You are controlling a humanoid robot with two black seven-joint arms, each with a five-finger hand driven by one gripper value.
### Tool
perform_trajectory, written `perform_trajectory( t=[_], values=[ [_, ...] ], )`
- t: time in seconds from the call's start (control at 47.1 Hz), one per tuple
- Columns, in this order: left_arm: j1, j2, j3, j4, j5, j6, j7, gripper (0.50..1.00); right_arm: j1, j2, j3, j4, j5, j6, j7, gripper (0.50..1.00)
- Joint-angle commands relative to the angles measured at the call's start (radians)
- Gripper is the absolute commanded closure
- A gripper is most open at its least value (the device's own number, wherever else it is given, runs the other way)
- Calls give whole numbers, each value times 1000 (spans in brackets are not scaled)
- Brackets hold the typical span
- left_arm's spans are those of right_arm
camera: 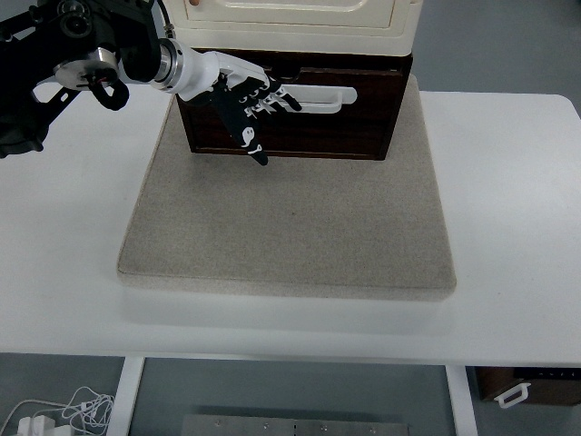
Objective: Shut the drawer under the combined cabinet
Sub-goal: 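Press the left hand on the drawer front until flush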
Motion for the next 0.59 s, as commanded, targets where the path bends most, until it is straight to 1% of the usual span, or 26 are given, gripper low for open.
perform_trajectory(
  t=[0.0,0.276,0.573],
  values=[
    [0,0,0,0,0,4,0,500,0,0,0,0,-1,0,0,548],
    [-1,0,0,0,1,7,0,500,0,0,0,0,1,0,0,548],
    [-3,-6,0,0,15,27,0,500,0,0,0,0,-1,0,0,548]
  ],
)
